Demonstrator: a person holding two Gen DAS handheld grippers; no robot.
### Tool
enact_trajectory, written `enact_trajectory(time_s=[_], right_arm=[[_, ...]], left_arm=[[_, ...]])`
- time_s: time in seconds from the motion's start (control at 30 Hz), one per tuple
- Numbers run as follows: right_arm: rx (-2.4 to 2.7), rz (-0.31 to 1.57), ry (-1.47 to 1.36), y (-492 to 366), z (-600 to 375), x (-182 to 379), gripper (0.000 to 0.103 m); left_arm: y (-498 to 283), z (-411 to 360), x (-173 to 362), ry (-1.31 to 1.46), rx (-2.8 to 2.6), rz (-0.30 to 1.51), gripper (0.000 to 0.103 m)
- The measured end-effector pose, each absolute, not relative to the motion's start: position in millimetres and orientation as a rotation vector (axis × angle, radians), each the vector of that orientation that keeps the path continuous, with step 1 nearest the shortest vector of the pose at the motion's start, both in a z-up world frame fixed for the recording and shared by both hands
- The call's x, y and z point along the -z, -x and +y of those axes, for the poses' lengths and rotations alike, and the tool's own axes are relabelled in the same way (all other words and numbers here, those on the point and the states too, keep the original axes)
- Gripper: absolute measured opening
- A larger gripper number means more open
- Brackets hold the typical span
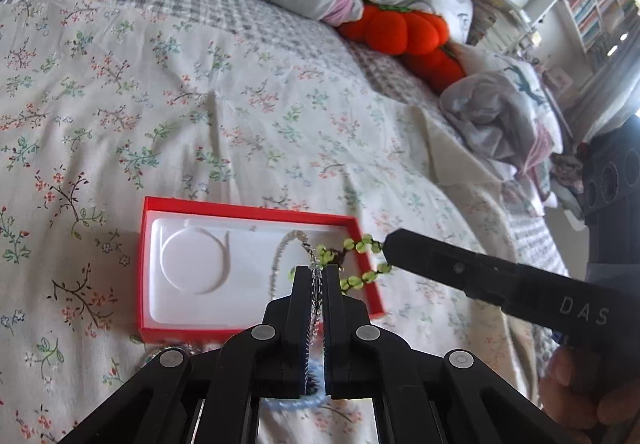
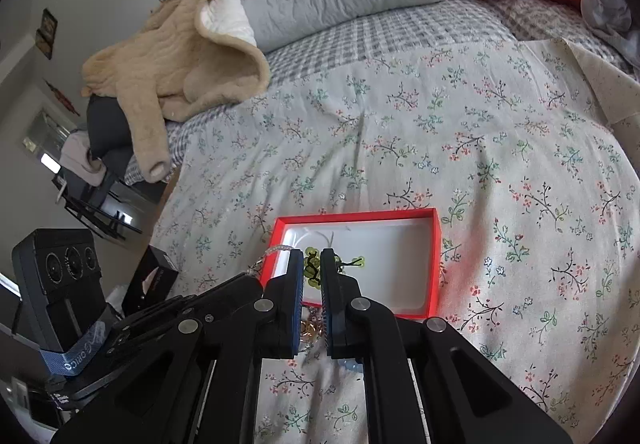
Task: Organize jewelry
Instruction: 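Lower the pearl bracelet into the box with the left tool while the right tool drops the green bracelet in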
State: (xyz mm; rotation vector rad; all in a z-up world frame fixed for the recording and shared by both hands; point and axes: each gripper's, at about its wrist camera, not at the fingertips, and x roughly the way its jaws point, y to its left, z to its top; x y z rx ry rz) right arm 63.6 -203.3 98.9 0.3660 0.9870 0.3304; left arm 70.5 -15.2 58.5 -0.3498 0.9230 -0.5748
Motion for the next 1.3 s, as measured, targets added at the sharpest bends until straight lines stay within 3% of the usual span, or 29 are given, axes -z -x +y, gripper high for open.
enact_trajectory(time_s=[0.27,0.67,0.73,0.83,0.9,1.07,1.3], right_arm=[[-0.21,1.106,-0.325,-88,-215,-50,0.009],[-0.217,1.06,-0.309,-92,-225,-48,0.01],[-0.212,1.06,-0.325,-91,-230,-52,0.01],[-0.209,1.051,-0.347,-87,-238,-59,0.022],[-0.214,1.044,-0.356,-84,-243,-63,0.034],[-0.204,1.079,-0.367,-74,-249,-66,0.036],[-0.185,1.128,-0.382,-59,-251,-61,0.053]], left_arm=[[-96,-7,-30,0.284,0.463,0.984,0.0],[-105,-17,-26,0.135,0.388,0.967,0.001],[-103,-15,-29,0.123,0.378,0.978,0.015],[-98,-10,-32,0.119,0.349,0.987,0.034],[-94,-5,-33,0.114,0.331,1.003,0.039],[-84,7,-31,0.105,0.268,1.056,0.055],[-74,19,-20,0.133,0.211,1.153,0.072]])
